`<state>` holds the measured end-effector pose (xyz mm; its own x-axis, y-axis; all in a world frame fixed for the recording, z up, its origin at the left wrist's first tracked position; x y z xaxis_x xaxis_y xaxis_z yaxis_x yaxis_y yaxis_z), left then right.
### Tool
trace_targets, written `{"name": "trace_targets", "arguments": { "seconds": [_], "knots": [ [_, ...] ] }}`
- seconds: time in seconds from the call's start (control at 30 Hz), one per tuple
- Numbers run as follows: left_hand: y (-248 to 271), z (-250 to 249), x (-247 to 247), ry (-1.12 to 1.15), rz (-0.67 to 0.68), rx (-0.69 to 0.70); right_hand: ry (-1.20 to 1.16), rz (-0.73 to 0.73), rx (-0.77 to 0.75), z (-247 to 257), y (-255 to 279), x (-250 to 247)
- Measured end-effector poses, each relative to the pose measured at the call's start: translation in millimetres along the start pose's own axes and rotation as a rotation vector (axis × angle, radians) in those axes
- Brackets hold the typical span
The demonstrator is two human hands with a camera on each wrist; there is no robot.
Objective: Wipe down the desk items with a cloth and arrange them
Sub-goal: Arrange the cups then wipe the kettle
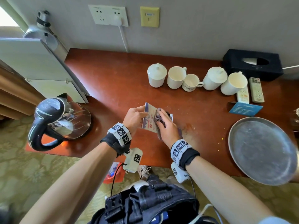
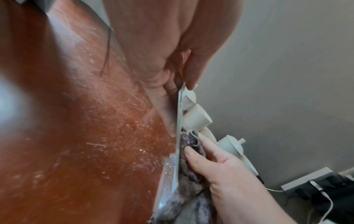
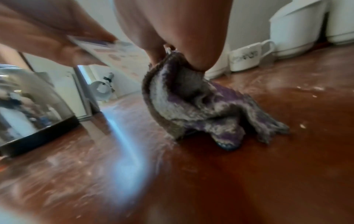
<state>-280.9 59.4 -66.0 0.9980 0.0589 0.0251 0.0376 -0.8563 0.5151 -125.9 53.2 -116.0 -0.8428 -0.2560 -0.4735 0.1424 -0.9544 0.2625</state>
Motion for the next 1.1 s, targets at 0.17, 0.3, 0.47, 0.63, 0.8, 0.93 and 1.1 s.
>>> {"name": "trace_targets", "arguments": {
  "seconds": [0.17,0.3,0.47,0.63,0.8,0.93,1.1],
  "knots": [
    [3.1,3.9,-5.3,0.027,-0.034,-0.013,-0.005,-0.013,0.143,-9.0,-13.8,-1.4],
    [4.7,1.0,2.0,0.028,-0.047,0.000,-0.080,-0.034,0.028,12.4,-2.0,4.7],
    [6.0,-5.7,8.4,-0.025,-0.077,-0.001,0.027,0.049,-0.191,16.3,31.3,3.5],
    [5.0,-8.7,12.1,-0.090,-0.085,-0.005,0.126,0.013,0.045,-17.9,11.0,-12.5],
    [7.6,-11.8,18.9,-0.112,-0.070,0.001,0.133,-0.035,0.186,-19.0,-5.2,-21.0],
    [8.5,-12.5,24.1,-0.099,-0.071,-0.001,-0.175,-0.071,0.142,4.0,-2.7,-17.1],
    [6.6,-14.8,21.6,-0.144,-0.078,0.003,-0.188,0.014,-0.047,15.2,3.3,-13.9]
  ]
}}
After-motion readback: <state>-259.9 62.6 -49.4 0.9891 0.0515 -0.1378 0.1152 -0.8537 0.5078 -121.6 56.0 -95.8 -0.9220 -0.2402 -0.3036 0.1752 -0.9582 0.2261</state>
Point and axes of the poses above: each hand's wrist, its own y-axis away from the middle knuckle, its own x-axis out of the palm, z = x × y, the point moved 4 cm from there along -y, towards the middle knuckle, and after that the axes turned 4 degrees about x, right-handed, at the moved point
